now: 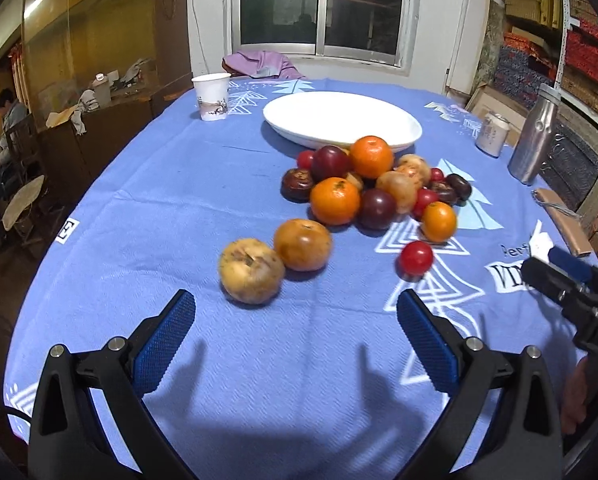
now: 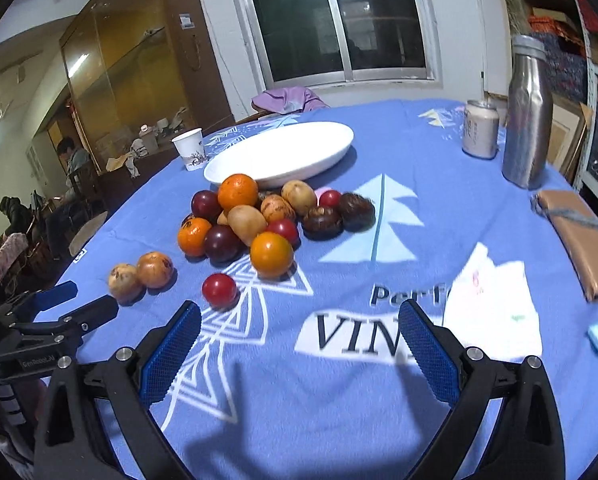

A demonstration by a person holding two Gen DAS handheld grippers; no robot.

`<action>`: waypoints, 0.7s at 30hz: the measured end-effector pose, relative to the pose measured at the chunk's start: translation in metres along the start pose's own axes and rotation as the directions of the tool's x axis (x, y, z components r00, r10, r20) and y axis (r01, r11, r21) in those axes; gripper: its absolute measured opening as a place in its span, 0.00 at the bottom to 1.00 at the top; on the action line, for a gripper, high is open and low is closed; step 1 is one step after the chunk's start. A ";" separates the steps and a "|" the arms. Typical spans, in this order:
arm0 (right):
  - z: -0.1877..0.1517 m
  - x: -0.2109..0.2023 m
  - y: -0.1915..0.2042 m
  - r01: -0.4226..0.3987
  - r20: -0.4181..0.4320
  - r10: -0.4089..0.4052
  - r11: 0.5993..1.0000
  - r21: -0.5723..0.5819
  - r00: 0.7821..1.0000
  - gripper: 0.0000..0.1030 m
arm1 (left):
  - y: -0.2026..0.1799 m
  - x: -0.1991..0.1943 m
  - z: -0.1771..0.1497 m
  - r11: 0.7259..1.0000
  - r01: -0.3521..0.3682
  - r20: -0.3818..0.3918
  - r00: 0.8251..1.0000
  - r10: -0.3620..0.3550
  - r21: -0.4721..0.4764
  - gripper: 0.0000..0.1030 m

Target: Organize fruits

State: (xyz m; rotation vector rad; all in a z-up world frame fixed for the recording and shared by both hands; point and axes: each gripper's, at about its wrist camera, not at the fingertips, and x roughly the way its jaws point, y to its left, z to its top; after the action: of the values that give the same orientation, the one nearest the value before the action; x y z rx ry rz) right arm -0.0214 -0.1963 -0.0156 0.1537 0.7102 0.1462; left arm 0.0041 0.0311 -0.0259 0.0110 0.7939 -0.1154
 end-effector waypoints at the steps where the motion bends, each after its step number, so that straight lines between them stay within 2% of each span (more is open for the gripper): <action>1: -0.003 -0.001 0.000 -0.003 -0.005 0.003 1.000 0.001 1.000 0.97 | -0.003 -0.002 -0.002 1.000 0.001 0.002 1.000 -0.001 0.002 0.96; 7: -0.017 -0.008 0.001 0.002 -0.035 -0.003 1.000 -0.018 0.999 0.97 | -0.014 -0.008 -0.009 1.000 -0.012 -0.017 1.000 0.012 0.004 0.96; 9: -0.020 -0.012 -0.001 -0.005 -0.030 0.004 1.000 -0.017 1.000 0.97 | -0.016 -0.012 -0.012 1.000 0.003 -0.013 1.000 -0.003 0.001 0.96; 15: -0.018 -0.018 -0.002 -0.019 -0.017 0.019 1.000 -0.010 1.000 0.97 | -0.027 -0.019 -0.020 0.999 -0.025 0.022 0.999 0.024 0.031 0.96; 21: -0.019 -0.014 -0.001 -0.035 -0.032 0.035 0.999 -0.005 0.999 0.97 | -0.031 -0.020 -0.021 0.999 -0.011 0.019 1.000 0.010 0.039 0.96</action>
State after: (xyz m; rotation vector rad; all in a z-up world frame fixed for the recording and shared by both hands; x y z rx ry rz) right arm -0.0446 -0.1982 -0.0211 0.1593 0.7387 0.1844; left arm -0.0280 0.0031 -0.0259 0.0509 0.7729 -0.1207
